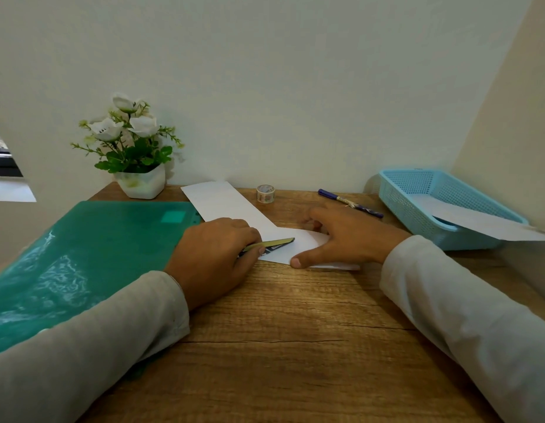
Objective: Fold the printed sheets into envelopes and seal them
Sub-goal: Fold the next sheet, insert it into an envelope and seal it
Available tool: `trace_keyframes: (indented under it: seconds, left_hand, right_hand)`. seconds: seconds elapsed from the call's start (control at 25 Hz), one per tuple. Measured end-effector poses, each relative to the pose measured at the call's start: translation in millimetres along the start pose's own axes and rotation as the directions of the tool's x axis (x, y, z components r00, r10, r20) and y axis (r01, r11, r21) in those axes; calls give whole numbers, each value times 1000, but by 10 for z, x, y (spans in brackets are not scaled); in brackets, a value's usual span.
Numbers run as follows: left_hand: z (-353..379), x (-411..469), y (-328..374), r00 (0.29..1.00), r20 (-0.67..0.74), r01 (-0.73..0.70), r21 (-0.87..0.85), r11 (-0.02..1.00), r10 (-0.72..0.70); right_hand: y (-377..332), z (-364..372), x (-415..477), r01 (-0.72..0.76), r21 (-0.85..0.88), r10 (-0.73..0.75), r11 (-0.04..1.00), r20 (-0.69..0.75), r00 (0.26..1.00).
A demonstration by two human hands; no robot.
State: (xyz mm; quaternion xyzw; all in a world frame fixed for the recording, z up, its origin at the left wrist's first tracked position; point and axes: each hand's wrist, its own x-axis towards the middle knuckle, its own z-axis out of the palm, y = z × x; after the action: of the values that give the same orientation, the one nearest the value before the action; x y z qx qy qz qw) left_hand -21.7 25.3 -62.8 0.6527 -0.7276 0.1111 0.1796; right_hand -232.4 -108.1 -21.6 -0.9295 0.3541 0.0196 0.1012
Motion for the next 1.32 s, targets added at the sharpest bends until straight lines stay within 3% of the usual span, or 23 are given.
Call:
trace_keyframes:
  seconds: [0.28, 0.52, 0.8, 1.0, 1.16, 1.32]
  left_hand:
    - [-11, 3, 7, 1000, -7, 0, 9, 1000, 0]
    - [-19, 9, 12, 1000, 7, -16, 27, 999, 16]
    - [-34, 12, 31, 1000, 24, 2, 25, 1000, -2]
    - [-30, 9, 44, 1000, 17, 22, 37, 999, -22]
    - [-42, 6, 47, 1000, 14, 17, 31, 999, -17]
    - [-34, -3, 50, 1000, 6, 25, 23, 999, -25]
  right_hand:
    - [-29, -39, 1, -8, 50, 7, 999, 25, 1000]
    - [11, -38, 18, -26, 244, 19, 969, 32, 999]
    - [-228, -82, -39, -61, 38, 57, 997, 111, 992]
    - [-270, -100, -63, -99, 57, 88, 993, 167, 982]
    - [-234, -86, -51, -90, 83, 78, 992, 141, 987]
    - [-98, -1, 5, -66, 264, 57, 962, 41, 998]
